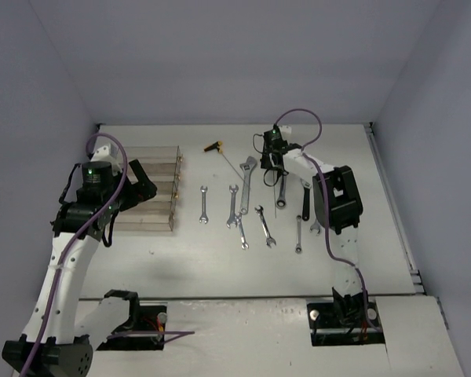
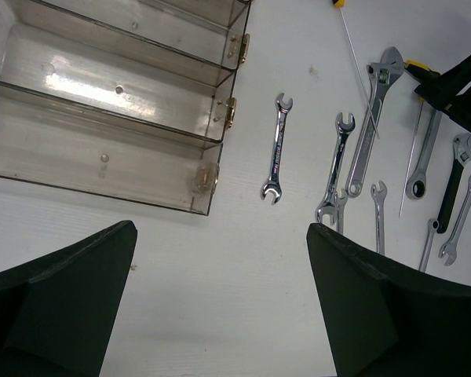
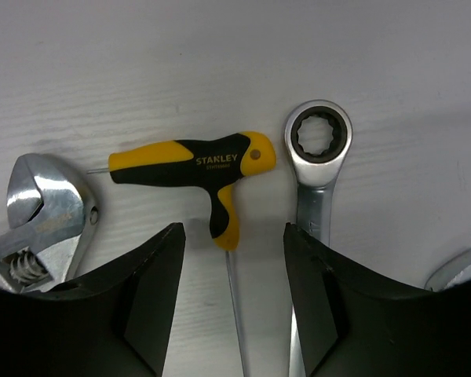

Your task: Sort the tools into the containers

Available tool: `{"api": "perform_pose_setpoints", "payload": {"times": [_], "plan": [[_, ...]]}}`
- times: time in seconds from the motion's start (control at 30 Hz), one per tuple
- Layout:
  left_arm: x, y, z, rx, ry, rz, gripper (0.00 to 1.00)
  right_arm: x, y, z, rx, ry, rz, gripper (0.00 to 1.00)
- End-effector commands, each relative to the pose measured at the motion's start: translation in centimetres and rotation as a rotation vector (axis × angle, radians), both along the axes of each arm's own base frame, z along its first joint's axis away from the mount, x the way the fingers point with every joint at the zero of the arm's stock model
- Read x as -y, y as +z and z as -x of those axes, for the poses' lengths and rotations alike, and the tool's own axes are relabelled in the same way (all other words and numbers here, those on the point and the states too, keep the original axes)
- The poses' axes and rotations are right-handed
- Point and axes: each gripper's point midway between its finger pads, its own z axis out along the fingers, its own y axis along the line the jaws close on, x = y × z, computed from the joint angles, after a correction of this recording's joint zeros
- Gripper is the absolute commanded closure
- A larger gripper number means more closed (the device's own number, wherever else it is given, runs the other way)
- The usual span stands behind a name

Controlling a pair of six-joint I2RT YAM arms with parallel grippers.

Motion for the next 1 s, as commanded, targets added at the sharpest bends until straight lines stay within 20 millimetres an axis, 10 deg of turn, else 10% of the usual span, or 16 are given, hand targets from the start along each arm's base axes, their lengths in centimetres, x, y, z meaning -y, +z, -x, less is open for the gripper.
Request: {"api": "perform_pose_setpoints", "payload": {"times": [0.0,0.2,0.43,0.7,0.97], "plan": [[0.6,0.7,-0.6,0.039,-0.017,0.017,0.12,-0.2,1.8,-2.4,0.07,-0.011,-0.023,0.49],[0.6,-0.6,-0.4,0.003,-0.017,0.017,0.12,0.1,-1.1,-1.8,0.012,0.0,-0.014,0.56],[0.9,-0.5,-0.5,0.002,-0.026,0.032,0.12,0.7,-0.8,-1.1,0.002,0.022,0.001,0.88],[1.8,0.5,-0.7,0.018,-0.066,0.066,0.12,0.9,10.3,-2.3,0.199,0.062,0.008,1.0],[4.9,3.5,-1.5,0.1,-0.169,0.21,0.12,-4.1,18.7,3.4,0.297,0.421,-0.074,1.0]]}}
